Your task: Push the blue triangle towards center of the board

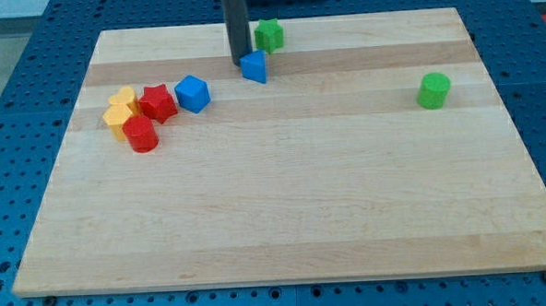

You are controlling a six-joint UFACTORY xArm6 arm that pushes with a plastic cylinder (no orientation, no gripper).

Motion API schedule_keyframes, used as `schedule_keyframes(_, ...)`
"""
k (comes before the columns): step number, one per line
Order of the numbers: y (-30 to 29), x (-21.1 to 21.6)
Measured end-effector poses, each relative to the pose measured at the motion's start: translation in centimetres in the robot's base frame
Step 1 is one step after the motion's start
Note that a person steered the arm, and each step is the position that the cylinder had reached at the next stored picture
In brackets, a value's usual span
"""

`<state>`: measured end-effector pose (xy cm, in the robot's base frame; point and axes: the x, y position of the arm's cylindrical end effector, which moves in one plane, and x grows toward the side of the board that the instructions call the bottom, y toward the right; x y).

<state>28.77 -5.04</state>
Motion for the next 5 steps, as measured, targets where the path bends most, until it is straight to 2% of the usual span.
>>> schedule_keyframes(5, 5.9, 8.8)
